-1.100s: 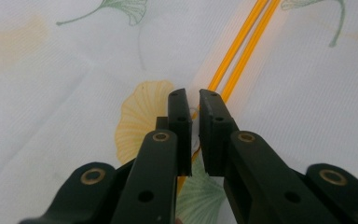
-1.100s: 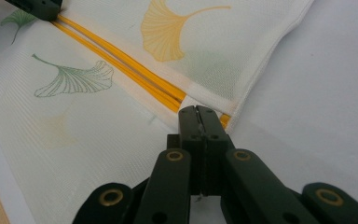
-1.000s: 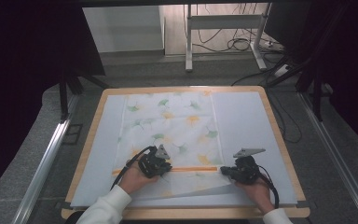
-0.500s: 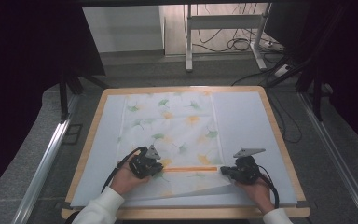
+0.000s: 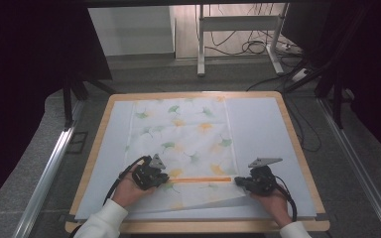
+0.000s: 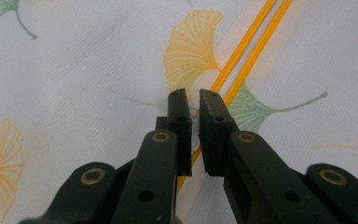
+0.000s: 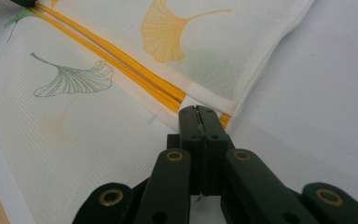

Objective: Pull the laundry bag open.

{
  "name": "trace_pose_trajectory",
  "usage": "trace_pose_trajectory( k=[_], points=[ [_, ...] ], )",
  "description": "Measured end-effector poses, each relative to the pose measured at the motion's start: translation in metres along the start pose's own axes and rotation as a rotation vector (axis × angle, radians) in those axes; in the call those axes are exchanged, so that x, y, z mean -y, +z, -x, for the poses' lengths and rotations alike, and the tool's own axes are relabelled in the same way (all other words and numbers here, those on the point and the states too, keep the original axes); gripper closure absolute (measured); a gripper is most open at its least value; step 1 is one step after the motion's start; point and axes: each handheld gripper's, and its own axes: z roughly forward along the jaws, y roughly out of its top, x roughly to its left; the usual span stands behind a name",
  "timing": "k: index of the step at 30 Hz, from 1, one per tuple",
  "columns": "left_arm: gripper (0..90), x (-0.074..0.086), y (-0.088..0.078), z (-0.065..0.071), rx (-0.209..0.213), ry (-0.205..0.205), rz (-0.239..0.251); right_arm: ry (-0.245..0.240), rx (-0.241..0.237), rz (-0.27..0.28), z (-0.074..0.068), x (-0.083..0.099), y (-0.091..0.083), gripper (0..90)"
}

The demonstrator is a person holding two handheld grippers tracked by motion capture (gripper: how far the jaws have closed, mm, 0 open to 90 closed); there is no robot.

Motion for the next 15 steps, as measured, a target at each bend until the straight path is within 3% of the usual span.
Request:
trace_pose_trajectory(
  k=[15],
  points=[
    [84.5, 0.0051, -0.0039, -0.0039, -0.018, -0.011, -0.006, -0.001, -0.001, 0.001, 0.0002, 0.0, 0.0, 89.8]
  ],
)
